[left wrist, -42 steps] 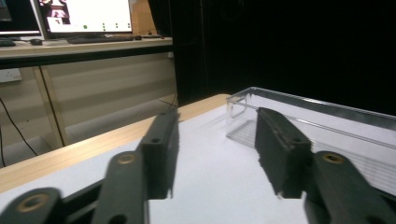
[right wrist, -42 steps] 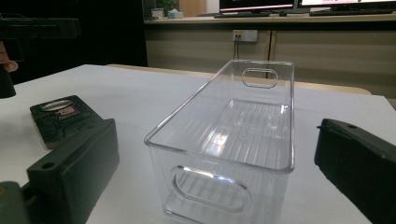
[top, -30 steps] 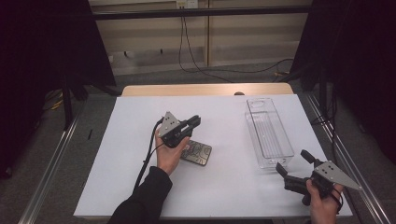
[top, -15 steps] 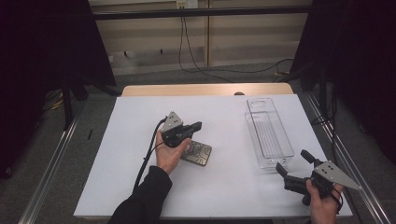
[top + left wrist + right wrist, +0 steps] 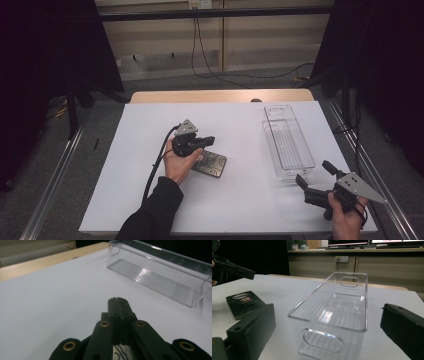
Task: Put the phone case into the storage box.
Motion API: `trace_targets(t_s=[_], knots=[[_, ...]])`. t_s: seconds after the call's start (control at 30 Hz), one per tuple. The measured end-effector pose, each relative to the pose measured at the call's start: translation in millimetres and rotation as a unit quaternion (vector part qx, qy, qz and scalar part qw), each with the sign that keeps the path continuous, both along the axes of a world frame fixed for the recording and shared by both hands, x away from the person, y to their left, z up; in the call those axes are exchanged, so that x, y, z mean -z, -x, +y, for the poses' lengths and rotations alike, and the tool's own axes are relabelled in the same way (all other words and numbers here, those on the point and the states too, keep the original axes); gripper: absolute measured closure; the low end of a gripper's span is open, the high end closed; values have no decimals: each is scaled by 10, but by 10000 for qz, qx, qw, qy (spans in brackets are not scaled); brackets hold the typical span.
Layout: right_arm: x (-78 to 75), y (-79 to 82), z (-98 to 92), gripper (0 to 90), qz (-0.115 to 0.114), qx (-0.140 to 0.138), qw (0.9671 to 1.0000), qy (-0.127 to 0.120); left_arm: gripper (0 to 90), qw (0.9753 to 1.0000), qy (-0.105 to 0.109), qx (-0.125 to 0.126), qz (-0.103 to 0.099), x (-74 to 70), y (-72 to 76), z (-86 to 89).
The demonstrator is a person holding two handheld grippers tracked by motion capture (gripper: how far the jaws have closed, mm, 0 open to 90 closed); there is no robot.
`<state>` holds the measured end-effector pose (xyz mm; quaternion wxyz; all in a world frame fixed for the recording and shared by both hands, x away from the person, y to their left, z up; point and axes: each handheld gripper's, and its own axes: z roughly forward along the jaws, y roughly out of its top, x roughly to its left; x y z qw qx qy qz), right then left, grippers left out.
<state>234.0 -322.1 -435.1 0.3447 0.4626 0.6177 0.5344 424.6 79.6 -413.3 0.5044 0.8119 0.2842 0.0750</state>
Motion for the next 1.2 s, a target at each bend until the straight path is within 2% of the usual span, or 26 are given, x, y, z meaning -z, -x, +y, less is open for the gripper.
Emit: trace_targets(t_s=[0.07, 0.2, 0.27, 0.37, 0.5, 0.63, 0.73, 0.77, 0.9, 1.0, 1.1, 1.2], knots=[[1, -1, 0, 0, -1, 2, 10000, 7, 900, 9998, -171, -16, 49, 1, -15, -6], [1, -2, 1, 0, 0, 0, 10000, 4, 900, 9991, -334, -33, 245, 20, -49, -47], [1, -1, 1, 0, 0, 0, 10000, 4, 900, 9978, -510, -113, 405, 41, -73, -89], [0, 0, 1, 0, -1, -2, 10000, 2, 900, 9962, -659, -155, 554, 70, -102, -145], [1, -1, -1, 0, 3, 5, 10000, 1, 900, 9926, -920, -51, 795, 125, -146, -235], [1, 0, 0, 0, 6, 3, 10000, 2, 900, 9897, -1056, -113, 962, 190, -196, -297], [5, -3, 0, 0, 29, -14, 10000, 16, 900, 9857, -1253, -150, 1116, 219, -242, -319], [7, -5, 4, 0, 35, -19, 10000, 10, 900, 9857, -1194, -137, 1182, 232, -260, -312], [6, -6, 7, 0, 33, -33, 10000, 12, 900, 9831, -1353, -162, 1224, 269, -282, -326], [4, -3, 7, 0, 26, -27, 10000, 9, 900, 9825, -1365, -245, 1241, 307, -289, -349], [5, -5, 12, 0, 32, -38, 10000, 24, 900, 9818, -1356, -211, 1313, 332, -308, -362], [5, -4, 8, 0, 30, -30, 10000, 16, 900, 9815, -1390, -159, 1304, 337, -309, -401]])
